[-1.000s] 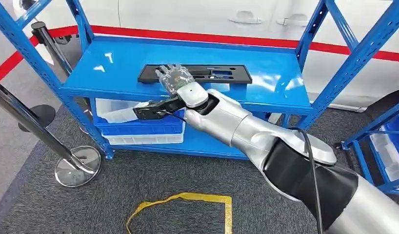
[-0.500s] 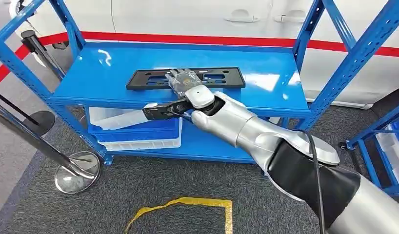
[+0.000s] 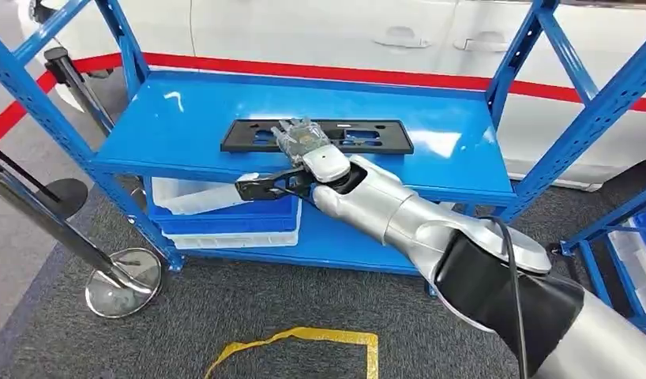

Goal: Take the parts from the cabinet and place them on the table.

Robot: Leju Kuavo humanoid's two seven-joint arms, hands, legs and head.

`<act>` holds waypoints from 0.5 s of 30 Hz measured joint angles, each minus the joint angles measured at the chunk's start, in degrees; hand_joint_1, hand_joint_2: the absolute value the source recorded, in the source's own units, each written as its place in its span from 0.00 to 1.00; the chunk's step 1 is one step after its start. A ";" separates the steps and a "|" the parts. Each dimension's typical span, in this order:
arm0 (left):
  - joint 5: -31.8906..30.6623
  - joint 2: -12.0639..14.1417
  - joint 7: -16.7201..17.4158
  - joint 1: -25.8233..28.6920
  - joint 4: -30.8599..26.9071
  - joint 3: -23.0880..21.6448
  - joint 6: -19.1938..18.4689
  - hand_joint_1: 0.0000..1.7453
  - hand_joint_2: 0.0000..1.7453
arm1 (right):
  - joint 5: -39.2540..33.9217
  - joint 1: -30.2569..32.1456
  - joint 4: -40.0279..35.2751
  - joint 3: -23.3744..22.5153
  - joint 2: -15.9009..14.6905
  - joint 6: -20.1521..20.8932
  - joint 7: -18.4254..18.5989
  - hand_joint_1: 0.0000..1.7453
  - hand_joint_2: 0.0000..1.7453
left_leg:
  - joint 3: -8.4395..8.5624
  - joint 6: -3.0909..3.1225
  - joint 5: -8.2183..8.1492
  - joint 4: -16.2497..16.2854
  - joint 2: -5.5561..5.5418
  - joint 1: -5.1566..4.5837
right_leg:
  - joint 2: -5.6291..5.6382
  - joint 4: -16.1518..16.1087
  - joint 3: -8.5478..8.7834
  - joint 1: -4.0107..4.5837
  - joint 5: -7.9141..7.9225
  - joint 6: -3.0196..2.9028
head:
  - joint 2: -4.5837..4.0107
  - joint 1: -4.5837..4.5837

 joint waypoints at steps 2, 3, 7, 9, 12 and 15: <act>0.02 -0.02 0.11 0.04 0.00 -0.02 -0.04 0.00 0.00 | 0.02 0.04 0.00 0.00 0.00 0.00 0.00 0.00 1.00 | 0.71 -0.40 -0.82 0.40 -0.19 0.19 | -0.09 -6.39 2.34 -0.43 5.11 0.22 | 0.00 0.00; 0.02 -0.04 0.15 0.04 0.00 -0.02 -0.04 0.00 0.00 | 0.04 -0.02 0.00 0.00 -0.02 -0.02 0.00 0.00 1.00 | 1.16 -0.68 -1.36 0.68 -0.27 0.32 | -0.18 -11.45 4.66 -0.52 7.97 0.24 | 0.00 0.07; 0.11 0.04 0.37 -0.05 0.02 -0.04 0.09 0.00 0.00 | 0.13 -0.08 -0.02 0.00 -0.11 -0.02 0.11 0.00 1.00 | 0.88 -2.16 -2.49 1.51 -0.29 0.07 | 0.10 -16.97 7.18 -0.17 7.99 -0.75 | 0.00 -0.06; 0.13 0.04 0.39 0.00 0.02 -0.09 0.15 0.00 0.00 | 0.20 -0.07 -0.02 0.00 -0.24 -0.02 0.18 0.00 1.00 | 1.23 -2.65 -2.86 1.20 -0.26 0.12 | 0.14 -17.40 7.54 -0.41 7.84 -1.51 | 0.00 -0.04; 0.13 0.04 0.39 -0.10 0.02 -0.09 0.26 0.00 0.00 | 0.24 -0.20 -0.04 -0.04 -0.24 -0.04 0.31 0.00 1.00 | -2.68 -3.16 -6.44 9.16 -0.12 0.21 | 0.16 -17.72 8.48 -0.43 7.41 -2.41 | 0.00 -0.26; 0.17 0.04 0.46 0.05 0.02 -0.11 0.26 0.00 0.00 | 0.24 0.23 -0.04 -0.04 -0.24 0.00 0.31 0.00 1.00 | -9.40 -3.38 -8.01 19.14 -0.09 0.22 | 0.17 -17.71 9.40 -0.13 6.61 -2.72 | 0.00 -0.22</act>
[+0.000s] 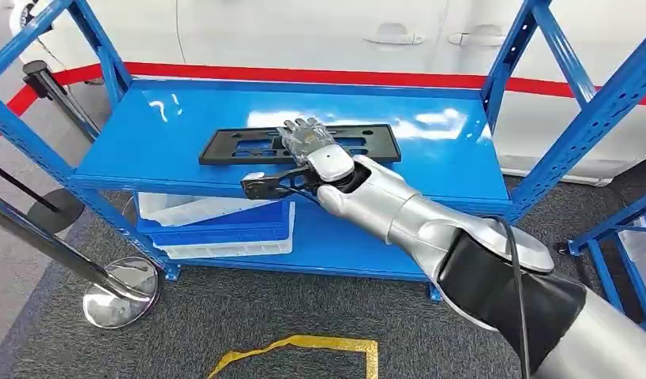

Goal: Take the parts from the cabinet and place them on the table.

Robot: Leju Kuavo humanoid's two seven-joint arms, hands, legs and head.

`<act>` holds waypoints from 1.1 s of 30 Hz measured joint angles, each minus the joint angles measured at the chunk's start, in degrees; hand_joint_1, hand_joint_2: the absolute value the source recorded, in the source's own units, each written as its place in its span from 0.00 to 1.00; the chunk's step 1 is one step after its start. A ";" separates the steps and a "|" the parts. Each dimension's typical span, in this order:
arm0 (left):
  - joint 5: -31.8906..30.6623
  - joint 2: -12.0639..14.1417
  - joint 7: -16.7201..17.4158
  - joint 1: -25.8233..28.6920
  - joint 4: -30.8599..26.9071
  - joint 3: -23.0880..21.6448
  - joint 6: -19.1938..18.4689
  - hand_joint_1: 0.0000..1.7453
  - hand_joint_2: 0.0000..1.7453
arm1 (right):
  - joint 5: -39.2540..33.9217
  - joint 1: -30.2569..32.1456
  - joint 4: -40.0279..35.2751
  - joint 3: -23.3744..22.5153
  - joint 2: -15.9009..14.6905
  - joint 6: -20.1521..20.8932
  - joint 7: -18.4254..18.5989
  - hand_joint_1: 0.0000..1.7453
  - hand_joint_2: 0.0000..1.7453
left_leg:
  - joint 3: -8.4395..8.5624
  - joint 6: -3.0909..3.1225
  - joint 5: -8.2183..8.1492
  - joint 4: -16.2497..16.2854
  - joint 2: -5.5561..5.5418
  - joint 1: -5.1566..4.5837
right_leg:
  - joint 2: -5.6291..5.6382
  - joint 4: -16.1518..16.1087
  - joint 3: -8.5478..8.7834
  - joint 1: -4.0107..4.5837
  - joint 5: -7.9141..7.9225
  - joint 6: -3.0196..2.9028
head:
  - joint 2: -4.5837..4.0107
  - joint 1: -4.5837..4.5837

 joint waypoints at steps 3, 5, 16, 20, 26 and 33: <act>0.00 0.02 0.09 0.06 0.00 0.00 0.00 0.00 0.00 | 0.00 0.02 -0.02 0.00 0.00 0.07 0.00 0.00 1.00 | 3.36 0.62 8.56 -10.70 0.00 -0.05 | 0.13 0.00 1.62 0.15 -1.04 0.11 | 0.00 0.00; 0.00 0.04 0.09 0.06 0.00 0.00 0.02 0.00 0.00 | 0.00 0.02 -0.07 0.00 0.00 0.07 0.02 0.00 1.00 | 5.09 1.01 11.00 -15.16 0.00 -0.15 | 0.14 -0.04 1.95 0.16 -1.37 0.21 | 0.00 0.02; 0.15 0.35 0.26 -0.13 0.00 -0.04 0.28 0.00 0.00 | -0.33 2.03 -0.15 -0.13 -0.46 0.09 0.04 0.00 1.00 | 9.01 3.43 8.49 -19.20 0.12 -0.23 | -0.08 17.18 -8.20 0.01 -7.46 2.84 | 0.00 0.15; 0.18 0.28 0.35 -0.06 0.00 -0.04 0.31 0.00 0.00 | -0.35 2.28 -0.15 -0.15 -0.68 0.11 0.15 0.00 1.00 | 9.99 2.56 6.67 -17.86 -0.22 0.03 | -0.28 2.84 -3.09 -0.52 2.57 2.93 | 0.00 0.22; 0.55 0.48 0.33 -0.01 0.02 -0.07 0.26 0.00 0.00 | -0.55 2.92 -0.15 -0.22 -0.87 0.15 0.35 0.00 1.00 | 9.33 0.69 5.36 -17.22 -0.09 -0.08 | 0.08 0.36 -1.70 -0.42 1.09 0.84 | 0.00 0.04; 0.63 0.79 0.26 0.02 0.02 -0.07 0.20 0.00 0.00 | -0.87 4.47 -0.15 -0.26 -0.79 0.07 0.61 0.00 1.00 | 0.67 0.00 3.88 -3.84 0.00 0.01 | 0.11 0.19 -0.04 -0.18 -0.13 0.10 | 0.00 -0.07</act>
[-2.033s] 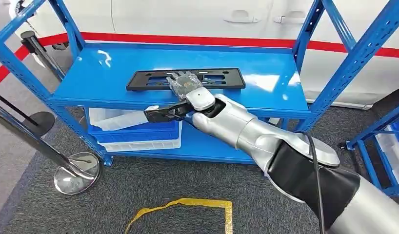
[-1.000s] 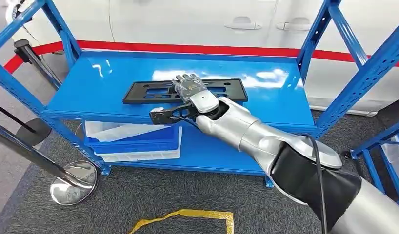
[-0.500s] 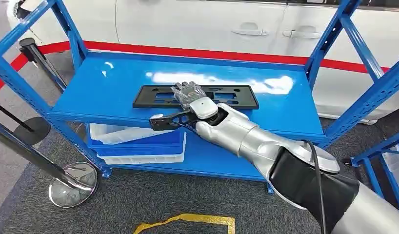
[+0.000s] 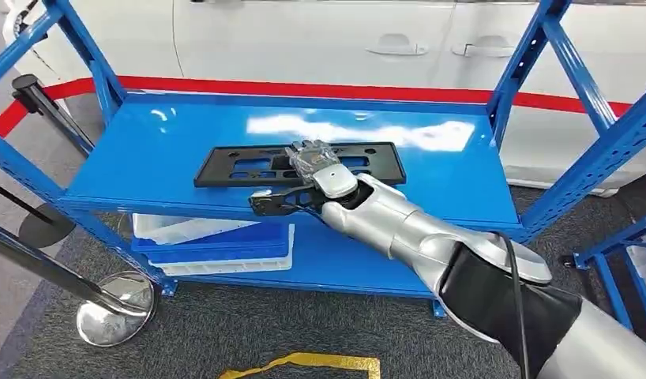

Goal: Take the parts from the cabinet and place them on the table.

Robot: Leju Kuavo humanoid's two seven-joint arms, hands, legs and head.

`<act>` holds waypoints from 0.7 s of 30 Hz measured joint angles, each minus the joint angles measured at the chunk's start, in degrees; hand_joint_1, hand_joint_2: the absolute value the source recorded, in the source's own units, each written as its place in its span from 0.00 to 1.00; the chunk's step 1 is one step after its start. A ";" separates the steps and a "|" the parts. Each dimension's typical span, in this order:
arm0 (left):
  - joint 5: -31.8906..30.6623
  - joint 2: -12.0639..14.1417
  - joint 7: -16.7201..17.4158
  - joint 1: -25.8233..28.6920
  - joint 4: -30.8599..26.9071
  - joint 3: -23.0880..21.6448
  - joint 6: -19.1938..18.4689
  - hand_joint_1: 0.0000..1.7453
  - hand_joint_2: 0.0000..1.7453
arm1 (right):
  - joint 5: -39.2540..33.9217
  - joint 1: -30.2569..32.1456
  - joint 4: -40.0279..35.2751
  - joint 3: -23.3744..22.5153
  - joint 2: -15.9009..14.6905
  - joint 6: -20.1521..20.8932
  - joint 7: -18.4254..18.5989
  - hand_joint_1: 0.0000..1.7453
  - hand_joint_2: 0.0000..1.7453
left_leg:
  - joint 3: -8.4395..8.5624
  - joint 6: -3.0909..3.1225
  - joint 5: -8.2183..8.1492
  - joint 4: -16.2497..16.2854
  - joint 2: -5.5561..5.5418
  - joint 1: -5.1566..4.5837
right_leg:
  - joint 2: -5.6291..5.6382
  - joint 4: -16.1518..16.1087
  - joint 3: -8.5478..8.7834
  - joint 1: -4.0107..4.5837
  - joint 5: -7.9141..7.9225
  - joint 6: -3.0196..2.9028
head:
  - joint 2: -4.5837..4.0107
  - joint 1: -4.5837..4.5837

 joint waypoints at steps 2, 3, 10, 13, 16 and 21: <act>-0.02 0.20 -0.04 -0.09 0.00 0.00 0.00 0.00 0.00 | 0.00 0.27 0.00 0.00 0.00 -0.09 0.17 0.00 1.00 | 4.52 0.38 5.74 -10.32 0.03 0.00 | 0.05 0.00 0.87 0.00 -0.54 0.24 | 0.00 0.00; -0.02 0.35 -0.04 -0.14 0.00 0.00 0.00 0.00 0.00 | 0.00 0.29 0.02 0.00 -0.02 -0.15 0.17 0.00 1.00 | 6.08 0.58 5.24 -12.83 -0.03 -0.21 | 0.10 -0.07 0.99 0.18 -0.77 0.54 | 0.00 0.02; 0.17 1.01 -0.02 -0.23 0.00 -0.02 -0.07 0.00 0.00 | -0.04 1.45 0.35 -0.15 -0.39 -0.20 0.24 0.00 1.00 | 7.70 2.78 4.82 -15.03 0.05 -0.14 | -0.18 5.23 -1.43 0.26 -4.16 2.24 | 0.00 0.18; 0.39 1.05 0.00 -0.21 0.00 -0.02 -0.07 0.00 0.00 | -0.13 2.78 0.57 -0.28 -0.57 -0.11 0.26 1.00 1.00 | 8.13 3.24 4.27 -14.85 0.04 -0.28 | -0.22 17.13 -8.38 0.15 -7.56 2.39 | 0.00 0.13; 0.50 1.03 0.04 -0.17 0.00 -0.02 -0.31 0.00 0.00 | -0.46 3.47 0.85 -0.61 -0.72 -0.13 1.00 1.00 1.00 | 8.68 3.05 3.48 -14.17 -0.18 0.02 | -0.24 9.50 -6.09 -0.16 -1.04 2.58 | 0.00 0.13; 0.63 1.90 -0.07 -0.12 0.02 -0.02 -0.74 0.00 0.00 | -1.38 3.97 1.07 -1.62 -0.92 -0.11 1.53 1.00 1.00 | 8.06 2.26 2.27 -12.85 -0.49 -0.58 | -0.13 0.84 -2.25 -0.07 1.32 2.19 | 0.00 0.11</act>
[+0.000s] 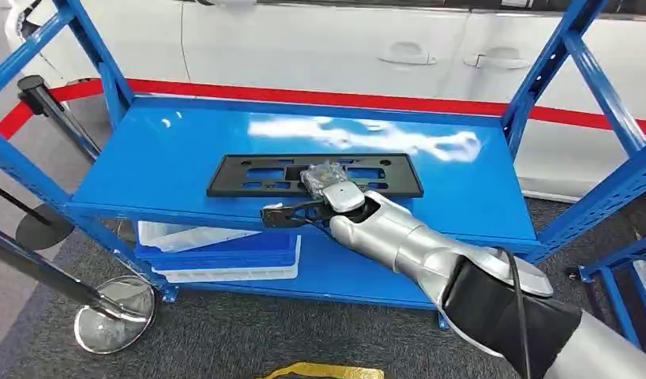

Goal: Take the parts from the cabinet and place them on the table.

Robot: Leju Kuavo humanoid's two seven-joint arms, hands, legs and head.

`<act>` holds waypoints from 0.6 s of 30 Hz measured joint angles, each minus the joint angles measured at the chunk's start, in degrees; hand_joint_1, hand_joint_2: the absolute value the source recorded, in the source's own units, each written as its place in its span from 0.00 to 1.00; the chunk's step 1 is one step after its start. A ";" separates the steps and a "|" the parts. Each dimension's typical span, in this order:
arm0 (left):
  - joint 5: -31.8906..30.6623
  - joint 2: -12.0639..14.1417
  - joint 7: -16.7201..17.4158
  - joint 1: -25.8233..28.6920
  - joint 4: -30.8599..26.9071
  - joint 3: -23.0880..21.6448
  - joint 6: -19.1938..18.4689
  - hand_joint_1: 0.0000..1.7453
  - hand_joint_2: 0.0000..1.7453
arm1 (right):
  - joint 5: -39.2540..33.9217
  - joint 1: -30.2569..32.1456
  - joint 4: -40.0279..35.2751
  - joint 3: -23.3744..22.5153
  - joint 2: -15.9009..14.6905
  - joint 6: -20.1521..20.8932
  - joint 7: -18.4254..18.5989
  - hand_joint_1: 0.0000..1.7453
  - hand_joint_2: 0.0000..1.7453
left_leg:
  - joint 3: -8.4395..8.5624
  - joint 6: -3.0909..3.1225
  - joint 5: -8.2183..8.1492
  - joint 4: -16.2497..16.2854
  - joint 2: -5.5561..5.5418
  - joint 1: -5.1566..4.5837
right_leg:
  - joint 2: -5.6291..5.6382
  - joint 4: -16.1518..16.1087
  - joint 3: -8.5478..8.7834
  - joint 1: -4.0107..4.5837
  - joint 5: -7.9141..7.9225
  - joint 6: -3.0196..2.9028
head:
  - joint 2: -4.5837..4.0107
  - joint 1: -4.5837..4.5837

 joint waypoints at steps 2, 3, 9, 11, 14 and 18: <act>0.00 0.07 -0.04 0.02 0.00 0.00 -0.02 0.00 0.00 | -0.02 0.09 0.15 -0.37 -0.07 -0.11 0.18 1.00 1.00 | 0.28 -0.07 -0.03 -0.35 0.24 0.10 | 0.25 -0.11 -0.06 0.10 -0.04 -0.16 | 0.00 0.02; 0.00 0.07 -0.09 -0.01 0.00 0.00 -0.04 0.00 0.00 | -0.02 0.08 0.15 -0.68 -0.09 -0.13 0.20 1.00 1.00 | 0.37 -0.08 -0.03 -0.53 0.28 0.10 | 0.27 -0.12 -0.03 0.11 -0.07 -0.19 | 0.00 0.02; -0.15 0.07 -0.70 -0.09 0.00 -0.02 -0.35 0.00 0.00 | 0.35 0.08 0.26 -1.36 -0.20 -0.48 0.28 1.00 1.00 | 0.73 -0.59 0.04 -1.02 0.30 0.14 | 0.27 -0.13 0.07 0.16 -0.24 -0.56 | 0.00 0.02; -0.15 0.04 -0.81 -0.09 0.00 -0.02 -0.37 0.00 0.00 | 0.35 0.09 0.31 -1.62 -0.28 -0.50 0.26 1.00 1.00 | 0.75 -0.76 0.07 -1.05 0.30 0.18 | 0.26 -0.13 0.08 0.19 -0.22 -0.59 | 0.00 0.02; -0.17 0.04 -0.81 -0.09 0.00 -0.02 -0.37 0.00 0.00 | 0.37 0.10 0.31 -1.84 -0.33 -0.50 0.04 1.00 1.00 | 0.75 -0.83 0.11 -1.07 0.29 0.19 | 0.25 -0.13 0.09 0.20 -0.20 -0.63 | 0.00 0.02; -0.31 0.04 -0.96 -0.07 0.00 -0.04 -0.55 0.00 0.00 | 0.52 0.09 0.33 -2.25 -0.50 -0.59 -0.20 1.00 1.00 | 0.78 -0.86 0.13 -1.08 0.28 0.19 | 0.22 -0.16 0.17 0.20 -0.19 -0.64 | 0.00 0.04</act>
